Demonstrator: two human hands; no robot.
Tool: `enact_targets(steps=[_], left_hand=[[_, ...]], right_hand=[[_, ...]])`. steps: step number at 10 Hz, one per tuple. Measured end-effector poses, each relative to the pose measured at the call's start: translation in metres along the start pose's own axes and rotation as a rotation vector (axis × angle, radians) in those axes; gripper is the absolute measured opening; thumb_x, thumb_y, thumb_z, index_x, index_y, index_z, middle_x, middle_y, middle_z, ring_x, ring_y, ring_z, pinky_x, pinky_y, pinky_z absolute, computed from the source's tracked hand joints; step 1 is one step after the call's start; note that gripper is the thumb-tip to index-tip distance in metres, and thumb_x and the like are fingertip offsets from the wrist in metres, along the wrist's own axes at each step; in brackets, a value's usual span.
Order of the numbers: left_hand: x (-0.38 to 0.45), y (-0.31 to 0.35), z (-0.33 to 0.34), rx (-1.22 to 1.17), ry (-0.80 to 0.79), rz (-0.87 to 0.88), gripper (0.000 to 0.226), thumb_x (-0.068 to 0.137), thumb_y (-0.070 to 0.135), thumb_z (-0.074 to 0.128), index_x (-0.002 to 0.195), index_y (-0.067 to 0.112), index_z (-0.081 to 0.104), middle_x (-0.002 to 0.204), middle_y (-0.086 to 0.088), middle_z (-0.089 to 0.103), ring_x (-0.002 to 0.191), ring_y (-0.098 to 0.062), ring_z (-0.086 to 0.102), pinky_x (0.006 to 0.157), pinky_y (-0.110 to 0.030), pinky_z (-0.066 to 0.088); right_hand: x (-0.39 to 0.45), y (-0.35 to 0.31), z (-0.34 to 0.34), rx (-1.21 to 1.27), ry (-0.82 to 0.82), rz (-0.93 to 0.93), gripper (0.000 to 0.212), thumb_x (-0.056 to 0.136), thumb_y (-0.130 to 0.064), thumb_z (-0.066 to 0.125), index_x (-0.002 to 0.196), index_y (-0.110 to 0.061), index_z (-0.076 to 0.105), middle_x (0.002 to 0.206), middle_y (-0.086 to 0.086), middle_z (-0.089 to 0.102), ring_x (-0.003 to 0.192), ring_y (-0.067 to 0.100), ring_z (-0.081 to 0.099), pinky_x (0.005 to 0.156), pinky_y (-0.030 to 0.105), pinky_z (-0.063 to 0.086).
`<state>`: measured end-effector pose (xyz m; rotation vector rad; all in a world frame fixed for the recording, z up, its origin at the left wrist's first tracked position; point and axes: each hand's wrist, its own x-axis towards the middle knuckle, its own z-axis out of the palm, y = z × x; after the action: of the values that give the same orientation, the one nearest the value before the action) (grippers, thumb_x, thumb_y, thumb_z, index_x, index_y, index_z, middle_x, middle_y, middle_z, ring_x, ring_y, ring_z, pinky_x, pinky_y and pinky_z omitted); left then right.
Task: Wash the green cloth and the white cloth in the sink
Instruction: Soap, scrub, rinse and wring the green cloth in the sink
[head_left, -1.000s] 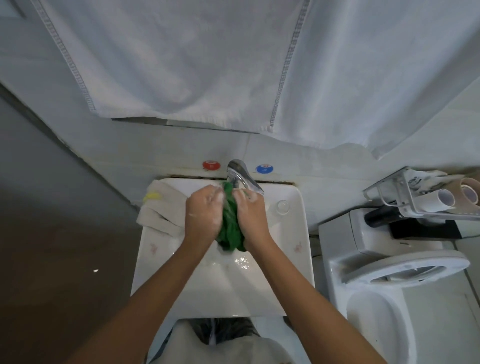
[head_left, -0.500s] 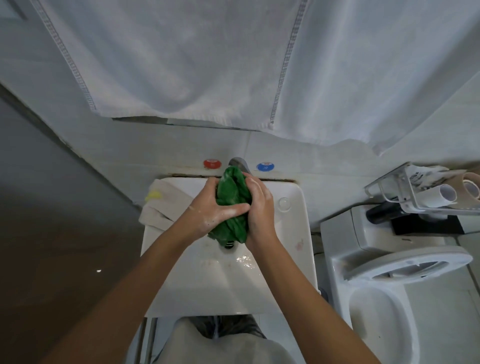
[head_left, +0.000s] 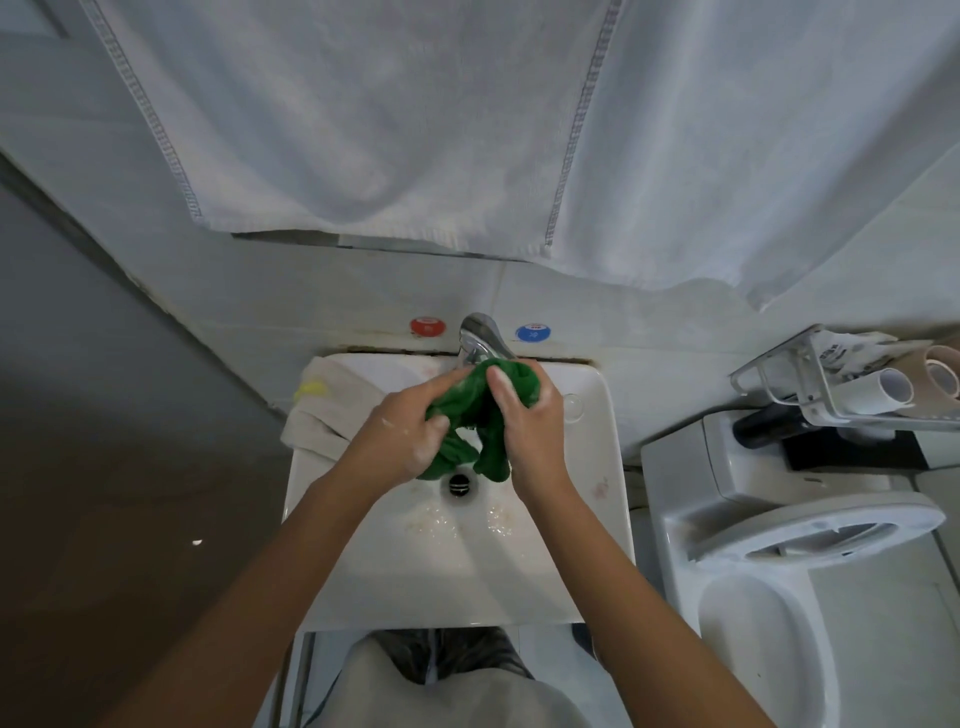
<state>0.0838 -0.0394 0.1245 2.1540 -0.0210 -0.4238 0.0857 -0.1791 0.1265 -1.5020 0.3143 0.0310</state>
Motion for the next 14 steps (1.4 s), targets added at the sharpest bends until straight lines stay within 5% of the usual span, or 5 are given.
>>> enact_targets(steps=[3, 4, 7, 13, 14], left_hand=[[-0.006, -0.001, 0.005, 0.09, 0.442, -0.025, 0.033, 0.088, 0.007, 0.041, 0.105, 0.019, 0.066, 0.093, -0.006, 0.067, 0.086, -0.026, 0.059, 0.077, -0.041, 0.05], [-0.017, 0.004, 0.002, 0.176, 0.434, 0.063, 0.024, 0.082, 0.031, 0.04, 0.088, 0.018, 0.06, 0.071, 0.003, 0.059, 0.068, -0.019, 0.054, 0.059, -0.029, 0.038], [-0.017, 0.01, 0.025, 0.17, 0.612, 0.173, 0.035, 0.088, 0.037, 0.042, 0.058, 0.019, 0.038, 0.046, 0.009, 0.032, 0.042, -0.002, 0.032, 0.045, -0.017, 0.022], [0.001, 0.021, 0.022, 0.107, 0.667, -0.03, 0.032, 0.094, 0.019, 0.044, 0.063, 0.017, 0.041, 0.053, 0.014, 0.03, 0.049, -0.008, 0.033, 0.048, -0.021, 0.024], [-0.011, 0.025, 0.028, 0.11, 0.676, 0.169, 0.03, 0.09, 0.028, 0.041, 0.062, 0.018, 0.038, 0.052, 0.012, 0.032, 0.045, -0.009, 0.034, 0.048, -0.023, 0.025]], right_hand=[[-0.006, 0.009, -0.008, -0.494, -0.091, -0.197, 0.016, 0.099, -0.015, 0.05, 0.114, -0.012, 0.055, 0.086, -0.014, 0.057, 0.075, -0.007, 0.058, 0.067, 0.008, 0.048], [-0.007, 0.01, -0.012, -0.542, -0.164, -0.231, 0.02, 0.099, -0.016, 0.051, 0.118, -0.014, 0.057, 0.095, -0.005, 0.062, 0.083, 0.007, 0.062, 0.075, 0.025, 0.057], [-0.006, -0.011, 0.009, -0.121, 0.014, 0.047, 0.031, 0.096, -0.02, 0.052, 0.065, -0.015, 0.058, 0.057, -0.001, 0.052, 0.054, 0.009, 0.049, 0.056, 0.03, 0.045], [-0.004, -0.015, 0.029, -0.251, -0.125, 0.008, 0.032, 0.099, -0.014, 0.045, 0.07, -0.026, 0.05, 0.074, -0.005, 0.055, 0.078, 0.02, 0.055, 0.08, 0.037, 0.048], [0.012, -0.016, 0.033, -0.264, -0.094, -0.03, 0.031, 0.097, -0.01, 0.047, 0.068, -0.02, 0.051, 0.069, -0.003, 0.055, 0.062, 0.011, 0.05, 0.063, 0.02, 0.045]])
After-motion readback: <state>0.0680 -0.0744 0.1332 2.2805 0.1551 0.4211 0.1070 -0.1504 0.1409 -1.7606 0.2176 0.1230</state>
